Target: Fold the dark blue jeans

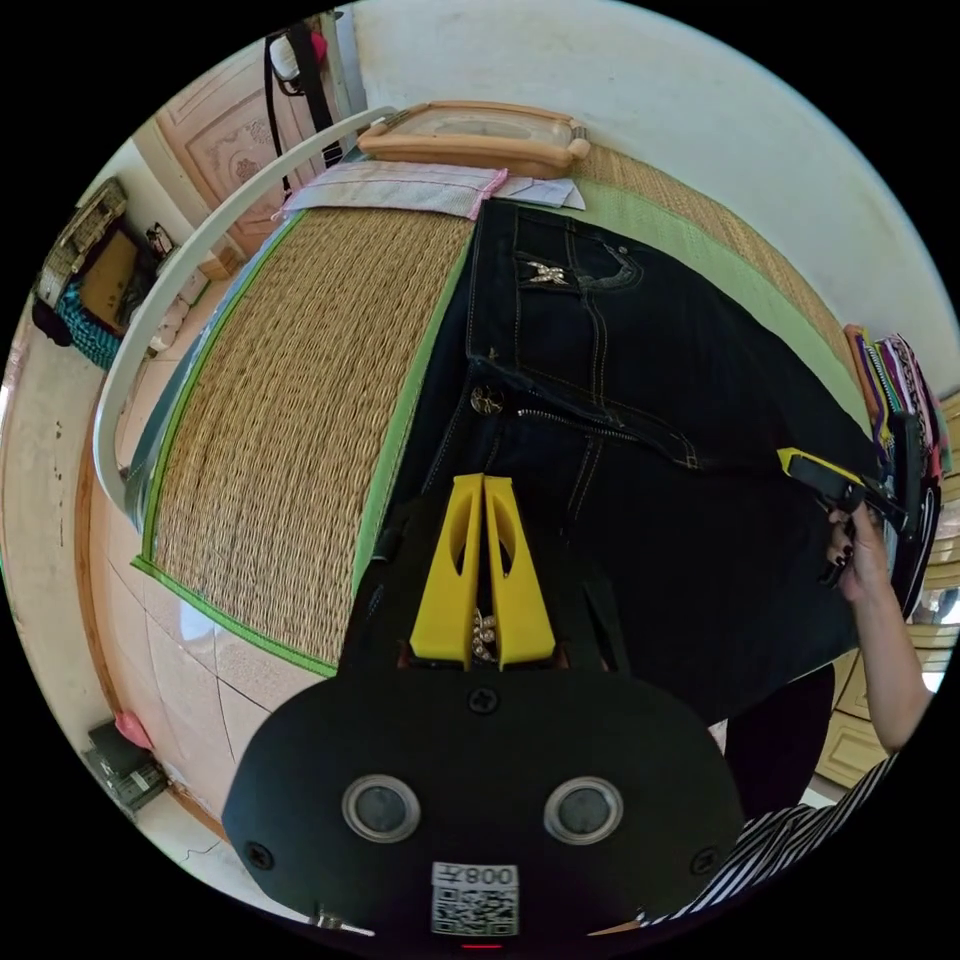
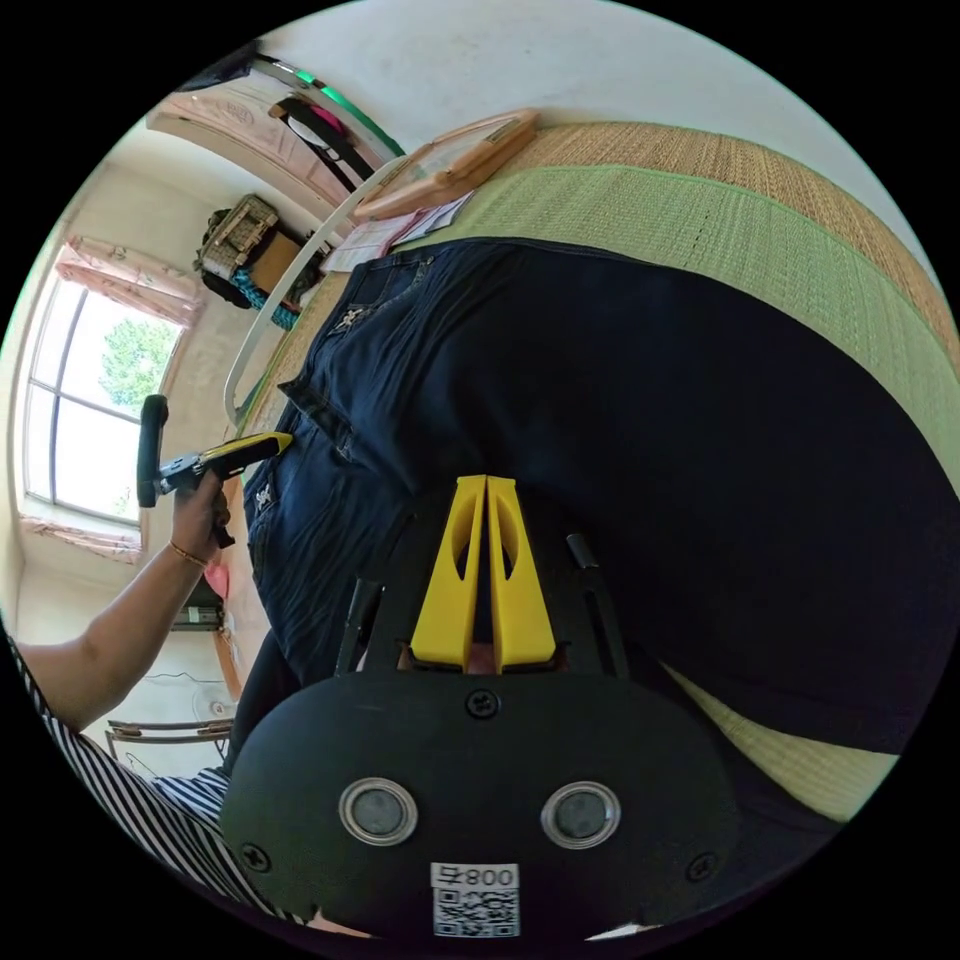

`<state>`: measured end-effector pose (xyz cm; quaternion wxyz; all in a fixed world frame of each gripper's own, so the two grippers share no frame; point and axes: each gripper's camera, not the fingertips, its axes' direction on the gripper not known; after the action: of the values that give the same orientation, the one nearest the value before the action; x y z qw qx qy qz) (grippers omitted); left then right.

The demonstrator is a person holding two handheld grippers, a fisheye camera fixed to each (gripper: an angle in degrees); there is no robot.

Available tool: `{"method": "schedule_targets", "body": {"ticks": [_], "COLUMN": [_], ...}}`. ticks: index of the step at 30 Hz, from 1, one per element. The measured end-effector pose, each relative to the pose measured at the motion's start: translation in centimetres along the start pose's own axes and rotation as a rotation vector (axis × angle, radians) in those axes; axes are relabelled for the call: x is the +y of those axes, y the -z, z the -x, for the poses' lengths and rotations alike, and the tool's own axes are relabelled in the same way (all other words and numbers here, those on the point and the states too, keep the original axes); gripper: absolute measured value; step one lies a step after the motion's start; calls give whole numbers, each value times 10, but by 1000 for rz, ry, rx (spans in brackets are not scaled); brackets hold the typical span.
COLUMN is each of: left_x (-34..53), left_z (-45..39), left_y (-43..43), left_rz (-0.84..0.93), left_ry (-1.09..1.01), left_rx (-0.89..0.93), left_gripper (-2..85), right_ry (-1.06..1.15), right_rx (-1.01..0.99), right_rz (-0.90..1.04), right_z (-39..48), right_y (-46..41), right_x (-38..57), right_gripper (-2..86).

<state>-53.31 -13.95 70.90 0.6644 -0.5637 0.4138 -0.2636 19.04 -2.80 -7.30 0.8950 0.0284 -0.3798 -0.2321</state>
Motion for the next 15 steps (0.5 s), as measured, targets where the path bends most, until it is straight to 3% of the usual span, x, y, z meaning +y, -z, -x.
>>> {"method": "schedule_targets", "body": {"ticks": [4, 7, 11, 15], "left_x": [-3, -16, -47, -80], "left_z": [-44, -108, -243, -377], "left_y": [19, 19, 0, -8], "left_rz": [-143, -169, -58, -55], "left_ry": [-33, -191, -555, -798], "left_rx": [149, 382, 597, 627], "left_gripper": [7, 22, 61, 69], "right_ry": [-26, -84, -340, -574], "right_rx": [-92, -68, 120, 294], "right_rz": [-63, -202, -388, -508], "right_z": [-19, -53, -142, -213], "right_y": [21, 67, 153, 227], "right_x": [21, 61, 148, 230], "right_gripper": [3, 6, 24, 69]}}
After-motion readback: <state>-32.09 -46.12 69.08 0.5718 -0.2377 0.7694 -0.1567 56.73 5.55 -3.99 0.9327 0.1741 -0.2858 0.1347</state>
